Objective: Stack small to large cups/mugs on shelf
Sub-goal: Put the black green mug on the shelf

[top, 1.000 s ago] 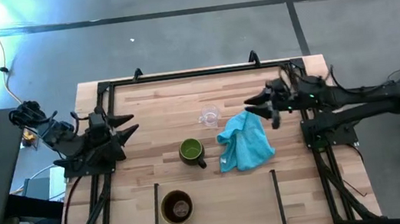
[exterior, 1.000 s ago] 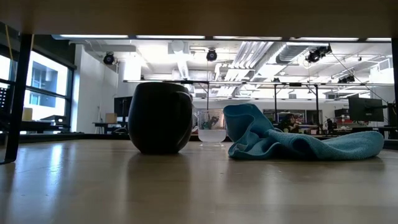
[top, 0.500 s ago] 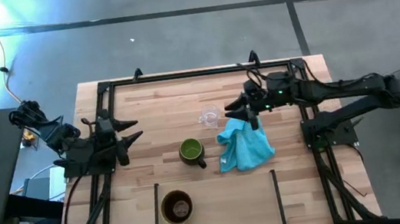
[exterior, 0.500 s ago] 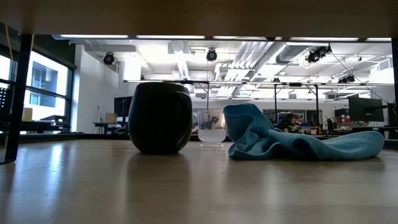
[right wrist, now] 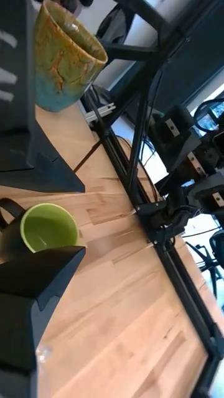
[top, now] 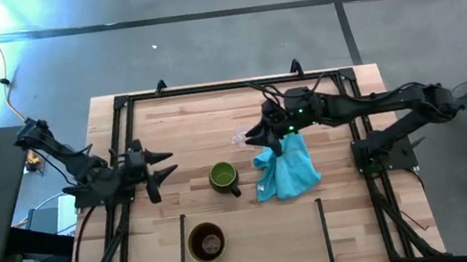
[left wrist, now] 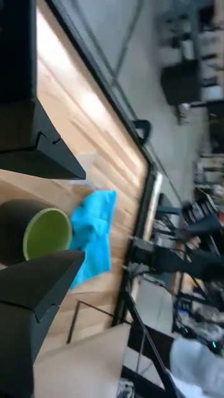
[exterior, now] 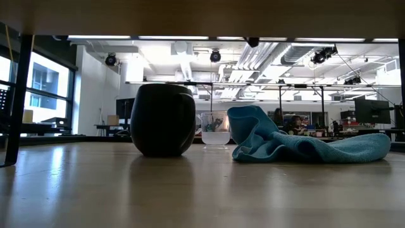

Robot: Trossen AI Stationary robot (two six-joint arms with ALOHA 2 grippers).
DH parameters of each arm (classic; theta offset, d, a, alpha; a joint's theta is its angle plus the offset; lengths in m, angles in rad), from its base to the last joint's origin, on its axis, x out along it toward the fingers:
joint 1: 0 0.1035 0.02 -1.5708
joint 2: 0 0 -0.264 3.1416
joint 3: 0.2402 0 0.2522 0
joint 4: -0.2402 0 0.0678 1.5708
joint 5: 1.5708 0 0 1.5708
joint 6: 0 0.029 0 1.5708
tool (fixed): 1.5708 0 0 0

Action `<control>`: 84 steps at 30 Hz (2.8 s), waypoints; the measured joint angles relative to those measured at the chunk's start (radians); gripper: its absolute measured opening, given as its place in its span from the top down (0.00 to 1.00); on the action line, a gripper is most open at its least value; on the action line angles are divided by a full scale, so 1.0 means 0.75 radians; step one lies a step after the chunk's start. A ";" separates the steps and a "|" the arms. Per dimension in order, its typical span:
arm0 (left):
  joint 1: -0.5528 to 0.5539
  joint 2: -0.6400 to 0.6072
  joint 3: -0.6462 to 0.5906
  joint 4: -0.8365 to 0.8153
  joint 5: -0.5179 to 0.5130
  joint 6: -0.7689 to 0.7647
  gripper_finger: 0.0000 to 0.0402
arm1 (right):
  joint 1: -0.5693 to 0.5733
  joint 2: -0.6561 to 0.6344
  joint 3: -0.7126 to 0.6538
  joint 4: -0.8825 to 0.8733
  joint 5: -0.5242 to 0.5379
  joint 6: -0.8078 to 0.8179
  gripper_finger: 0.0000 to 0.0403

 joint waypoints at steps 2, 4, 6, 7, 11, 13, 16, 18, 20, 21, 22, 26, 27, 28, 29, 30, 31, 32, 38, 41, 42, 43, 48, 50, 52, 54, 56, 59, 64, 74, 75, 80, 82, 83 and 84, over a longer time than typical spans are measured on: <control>0.000 -0.012 -0.039 0.165 0.026 0.125 0.54 | 0.000 0.026 0.027 0.001 -0.003 -0.040 0.65; 0.001 -0.012 -0.078 0.369 0.061 0.256 0.55 | 0.000 0.047 0.047 0.002 -0.019 -0.073 0.65; 0.001 -0.012 -0.117 0.544 0.095 0.366 0.57 | 0.000 0.064 0.061 0.021 -0.044 -0.102 0.65; 0.001 -0.010 -0.133 0.622 0.120 0.406 0.59 | 0.000 0.067 0.063 0.032 -0.061 -0.105 0.65; 0.010 -0.011 -0.177 0.807 0.230 0.476 0.66 | -0.003 0.073 0.069 0.063 -0.079 -0.109 0.65; 0.034 -0.010 -0.178 0.803 0.268 0.470 0.70 | -0.009 0.073 0.069 0.061 -0.080 -0.109 0.65; 0.088 -0.008 -0.178 0.754 0.291 0.442 0.74 | -0.013 0.073 0.069 0.060 -0.079 -0.105 0.65; 0.137 -0.002 -0.178 0.686 0.294 0.402 0.76 | -0.012 0.073 0.069 0.060 -0.079 -0.102 0.65; 0.202 0.001 -0.178 0.613 0.332 0.344 0.78 | -0.011 0.073 0.069 0.060 -0.083 -0.098 0.65; 0.239 0.002 -0.179 0.575 0.378 0.304 0.78 | -0.008 0.073 0.069 0.060 -0.091 -0.097 0.65; 0.277 0.006 -0.179 0.552 0.432 0.264 0.78 | -0.005 0.073 0.069 0.060 -0.096 -0.095 0.65; 0.427 0.019 -0.179 0.527 0.646 0.156 0.79 | -0.001 0.073 0.069 0.058 -0.129 -0.080 0.65; 0.458 0.019 -0.179 0.531 0.699 0.137 0.79 | -0.001 0.073 0.069 0.052 -0.136 -0.060 0.65; 0.489 0.018 -0.179 0.531 0.751 0.133 0.79 | -0.001 0.072 0.069 0.039 -0.140 -0.029 0.65; 0.519 0.019 -0.179 0.531 0.807 0.131 0.79 | -0.006 0.073 0.068 0.024 -0.144 -0.006 0.65; 0.549 0.019 -0.179 0.531 0.873 0.131 0.79 | -0.012 0.073 0.068 0.007 -0.145 0.017 0.65; 0.579 0.018 -0.179 0.536 0.939 0.131 0.79 | -0.018 0.073 0.068 -0.008 -0.144 0.039 0.65; 0.611 0.018 -0.179 0.547 1.010 0.130 0.79 | -0.023 0.072 0.068 -0.022 -0.144 0.055 0.65; 0.809 0.037 -0.179 0.648 1.370 0.101 0.79 | -0.032 0.073 0.067 -0.026 -0.129 0.063 0.65; 0.901 0.063 -0.179 0.690 1.493 0.094 0.79 | -0.032 0.073 0.067 -0.025 -0.121 0.021 0.65; 0.929 0.071 -0.179 0.690 1.527 0.091 0.79 | -0.031 0.073 0.067 -0.027 -0.120 0.004 0.65; 0.954 0.077 -0.179 0.692 1.553 0.090 0.79 | -0.028 0.073 0.067 -0.030 -0.119 -0.017 0.65; 1.045 0.049 -0.179 0.687 1.700 0.045 0.79 | -0.019 0.073 0.067 -0.031 -0.118 -0.081 0.65; 1.067 0.004 -0.195 0.687 1.726 0.026 0.79 | -0.016 0.073 0.067 -0.042 -0.118 -0.099 0.65; 1.077 -0.054 -0.229 0.668 1.727 0.018 0.79 | -0.008 0.073 0.067 -0.057 -0.114 -0.130 0.65; 1.073 -0.122 -0.271 0.651 1.699 0.008 0.79 | 0.001 0.078 0.066 -0.063 -0.105 -0.157 0.65; 1.073 -0.197 -0.314 0.647 1.667 -0.008 0.79 | 0.015 0.093 0.066 -0.068 -0.102 -0.179 0.65; 1.073 -0.287 -0.357 0.647 1.637 -0.050 0.79 | 0.037 0.140 0.066 -0.069 -0.103 -0.240 0.65; 1.073 -0.372 -0.362 0.614 1.637 -0.111 0.79 | 0.065 0.240 0.066 -0.009 -0.103 -0.289 0.65; 1.073 -0.387 -0.362 0.597 1.618 -0.209 0.79 | 0.079 0.414 0.158 0.018 -0.103 -0.309 0.65; 1.073 -0.387 -0.362 0.597 1.621 -0.210 0.79 | 0.079 0.437 0.194 -0.009 -0.101 -0.315 0.65; 1.073 -0.387 -0.362 0.596 1.622 -0.226 0.79 | 0.078 0.551 0.394 -0.277 -0.066 -0.389 0.65; 1.073 -0.387 -0.362 0.596 1.621 -0.230 0.79 | 0.078 0.598 0.479 -0.389 -0.053 -0.428 0.65; 1.073 -0.387 -0.362 0.596 1.620 -0.233 0.79 | 0.078 0.620 0.517 -0.432 -0.035 -0.442 0.65; 1.073 -0.387 -0.362 0.596 1.618 -0.234 0.79 | 0.078 0.643 0.555 -0.469 -0.021 -0.456 0.65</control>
